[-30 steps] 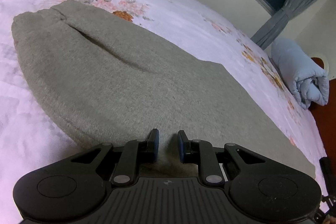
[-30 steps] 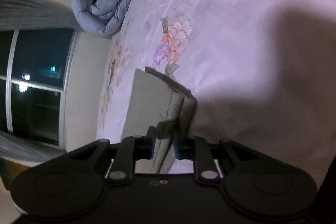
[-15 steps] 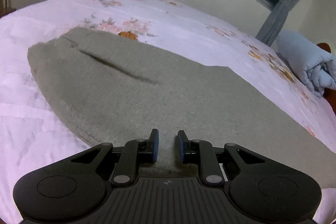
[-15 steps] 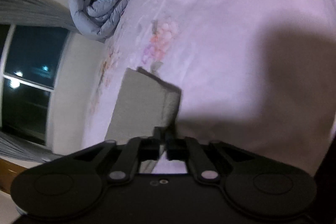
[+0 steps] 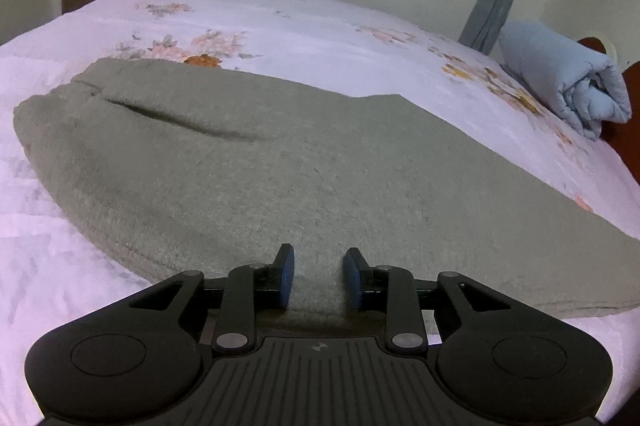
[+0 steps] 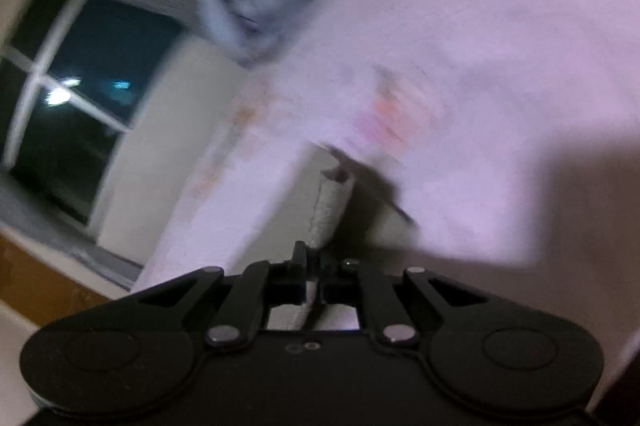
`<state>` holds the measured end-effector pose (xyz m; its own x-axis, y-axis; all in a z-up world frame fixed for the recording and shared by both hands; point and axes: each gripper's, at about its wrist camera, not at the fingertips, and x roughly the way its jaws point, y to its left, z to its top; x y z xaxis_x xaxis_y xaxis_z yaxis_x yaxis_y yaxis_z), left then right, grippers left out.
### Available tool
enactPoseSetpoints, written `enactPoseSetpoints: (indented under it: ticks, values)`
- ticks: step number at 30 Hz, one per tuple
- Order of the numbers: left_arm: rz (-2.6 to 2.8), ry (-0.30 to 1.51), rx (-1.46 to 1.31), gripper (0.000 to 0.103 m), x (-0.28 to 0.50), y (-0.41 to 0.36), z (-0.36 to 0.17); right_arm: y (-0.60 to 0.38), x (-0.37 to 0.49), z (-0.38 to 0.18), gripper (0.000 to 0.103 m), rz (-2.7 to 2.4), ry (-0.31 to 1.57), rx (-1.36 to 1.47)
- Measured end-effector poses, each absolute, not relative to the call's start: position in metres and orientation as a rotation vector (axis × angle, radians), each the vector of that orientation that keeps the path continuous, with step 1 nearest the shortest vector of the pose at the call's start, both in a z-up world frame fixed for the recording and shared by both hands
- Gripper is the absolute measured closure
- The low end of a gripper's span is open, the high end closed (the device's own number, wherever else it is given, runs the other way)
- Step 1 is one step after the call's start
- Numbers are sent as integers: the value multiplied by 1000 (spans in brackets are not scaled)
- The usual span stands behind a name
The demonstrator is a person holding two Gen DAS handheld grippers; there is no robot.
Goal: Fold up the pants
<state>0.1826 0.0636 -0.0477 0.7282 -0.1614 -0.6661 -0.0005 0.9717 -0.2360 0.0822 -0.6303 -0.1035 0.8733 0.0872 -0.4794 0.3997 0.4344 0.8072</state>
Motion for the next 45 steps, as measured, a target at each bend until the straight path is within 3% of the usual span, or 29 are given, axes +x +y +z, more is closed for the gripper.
enactPoseSetpoints:
  ticks: [3,6,7,13,17,18,19,20,22,26,27,28,29,31,37,42,44,45]
  values:
    - [-85,752,-225,73,181,58,-39,-643,68,-107,100,-155,435,1199]
    - [-142,711,-211,71,174,45,-28,-640,39,-93,73,-205,346,1190]
    - [-167,706,-195,70,174,35,-27,-643,35,-97,72,-201,345,1226]
    - [-121,755,-199,67,186,17,-48,-640,52,-116,74,-197,352,1313]
    - [-125,744,-207,67,182,21,-56,-630,60,-113,70,-165,355,1282]
    - [-120,747,-202,68,181,21,-55,-632,62,-113,78,-156,365,1270]
    - [-117,749,-192,71,182,21,-56,-635,60,-111,100,-174,367,1248]
    - [-99,754,-185,79,182,22,-56,-637,59,-111,100,-189,376,1232]
    - [-88,769,-225,82,187,30,-57,-635,60,-112,100,-197,396,1209]
    - [-60,755,-249,81,179,44,-39,-637,54,-108,93,-177,445,1286]
    - [-49,724,-251,78,174,49,-32,-636,46,-103,86,-165,451,1291]
    - [-27,687,-260,59,167,58,-26,-631,37,-87,81,-136,430,1218]
    - [-4,661,-267,31,163,66,-22,-624,36,-73,81,-95,423,1142]
    - [66,622,-261,18,161,84,-16,-612,52,-57,77,20,439,1112]
    - [264,649,-306,18,174,145,-17,-497,189,-16,67,380,602,932]
    - [309,674,-402,19,181,188,-34,-358,307,-2,66,562,734,701]
    - [326,681,-432,19,186,203,-41,-306,345,0,63,605,780,616]
    - [327,680,-444,19,189,210,-44,-286,361,0,55,620,794,575]
